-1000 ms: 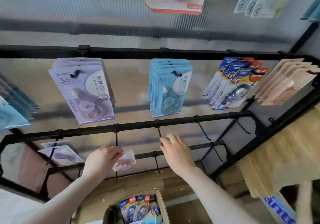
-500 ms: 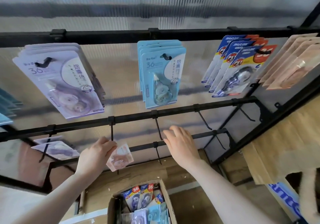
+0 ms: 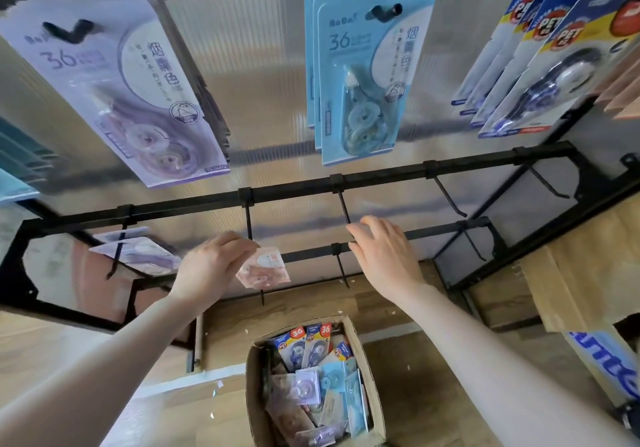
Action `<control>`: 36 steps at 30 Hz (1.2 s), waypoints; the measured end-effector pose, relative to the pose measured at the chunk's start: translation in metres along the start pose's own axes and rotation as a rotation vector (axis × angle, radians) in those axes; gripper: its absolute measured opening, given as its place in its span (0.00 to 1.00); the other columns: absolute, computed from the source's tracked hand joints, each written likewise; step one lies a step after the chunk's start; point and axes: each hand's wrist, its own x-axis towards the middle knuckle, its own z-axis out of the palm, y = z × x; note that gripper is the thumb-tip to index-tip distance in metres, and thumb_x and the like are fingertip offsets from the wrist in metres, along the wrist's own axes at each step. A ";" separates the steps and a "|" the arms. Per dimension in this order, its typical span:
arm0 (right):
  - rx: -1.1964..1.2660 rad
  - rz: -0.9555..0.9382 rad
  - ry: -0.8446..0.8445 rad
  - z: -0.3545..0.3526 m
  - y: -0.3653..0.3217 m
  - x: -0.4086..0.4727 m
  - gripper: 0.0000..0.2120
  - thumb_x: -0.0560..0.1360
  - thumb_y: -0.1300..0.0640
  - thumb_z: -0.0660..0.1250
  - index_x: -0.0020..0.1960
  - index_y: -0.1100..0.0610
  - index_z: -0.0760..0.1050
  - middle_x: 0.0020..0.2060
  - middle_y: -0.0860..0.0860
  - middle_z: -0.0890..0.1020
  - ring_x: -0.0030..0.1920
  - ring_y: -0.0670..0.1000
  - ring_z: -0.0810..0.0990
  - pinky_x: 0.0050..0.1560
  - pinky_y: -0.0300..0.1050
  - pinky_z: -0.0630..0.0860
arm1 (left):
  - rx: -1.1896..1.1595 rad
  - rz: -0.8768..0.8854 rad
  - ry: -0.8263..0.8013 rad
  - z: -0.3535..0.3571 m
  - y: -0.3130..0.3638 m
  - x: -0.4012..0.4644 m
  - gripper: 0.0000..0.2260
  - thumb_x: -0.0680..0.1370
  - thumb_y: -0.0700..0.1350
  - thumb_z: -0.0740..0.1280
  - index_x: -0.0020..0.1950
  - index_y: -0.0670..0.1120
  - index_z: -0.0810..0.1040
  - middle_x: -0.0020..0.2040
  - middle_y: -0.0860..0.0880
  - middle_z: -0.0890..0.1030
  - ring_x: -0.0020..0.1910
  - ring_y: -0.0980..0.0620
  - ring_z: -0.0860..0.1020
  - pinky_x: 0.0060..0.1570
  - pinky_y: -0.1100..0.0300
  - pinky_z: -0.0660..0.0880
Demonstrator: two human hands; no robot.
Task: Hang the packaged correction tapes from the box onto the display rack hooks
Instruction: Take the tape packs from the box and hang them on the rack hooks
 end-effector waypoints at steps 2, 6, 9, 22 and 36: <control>-0.001 0.003 0.014 0.003 0.000 -0.002 0.17 0.67 0.58 0.76 0.54 0.59 0.79 0.49 0.57 0.82 0.48 0.57 0.82 0.46 0.48 0.79 | -0.061 -0.008 -0.024 0.001 -0.001 0.001 0.05 0.75 0.38 0.67 0.48 0.42 0.82 0.45 0.46 0.81 0.38 0.49 0.80 0.34 0.65 0.70; 0.027 0.009 0.022 0.010 -0.001 -0.003 0.16 0.69 0.57 0.73 0.56 0.59 0.78 0.50 0.58 0.81 0.49 0.57 0.82 0.47 0.48 0.78 | -0.140 -0.053 -0.055 0.004 -0.010 0.007 0.06 0.75 0.35 0.66 0.49 0.40 0.82 0.46 0.45 0.81 0.40 0.50 0.77 0.36 0.68 0.67; 0.058 0.006 0.030 0.014 -0.004 -0.007 0.16 0.72 0.56 0.70 0.57 0.59 0.77 0.51 0.58 0.80 0.50 0.58 0.81 0.48 0.48 0.78 | -0.121 -0.073 -0.064 0.010 -0.015 0.015 0.07 0.77 0.37 0.65 0.51 0.40 0.81 0.47 0.44 0.80 0.41 0.47 0.78 0.34 0.60 0.70; 0.020 0.041 -0.013 0.034 0.004 -0.038 0.26 0.72 0.51 0.69 0.65 0.63 0.71 0.55 0.60 0.79 0.52 0.57 0.81 0.49 0.47 0.78 | -0.014 -0.084 0.069 0.023 -0.026 0.046 0.09 0.79 0.39 0.62 0.55 0.41 0.80 0.52 0.41 0.79 0.46 0.42 0.78 0.39 0.57 0.68; 0.049 -0.085 -0.236 0.063 -0.004 -0.070 0.21 0.72 0.54 0.70 0.62 0.62 0.74 0.53 0.61 0.79 0.51 0.60 0.80 0.49 0.51 0.78 | 0.106 -0.278 0.199 0.044 -0.006 -0.048 0.16 0.78 0.44 0.60 0.64 0.41 0.73 0.62 0.40 0.74 0.59 0.41 0.72 0.57 0.48 0.70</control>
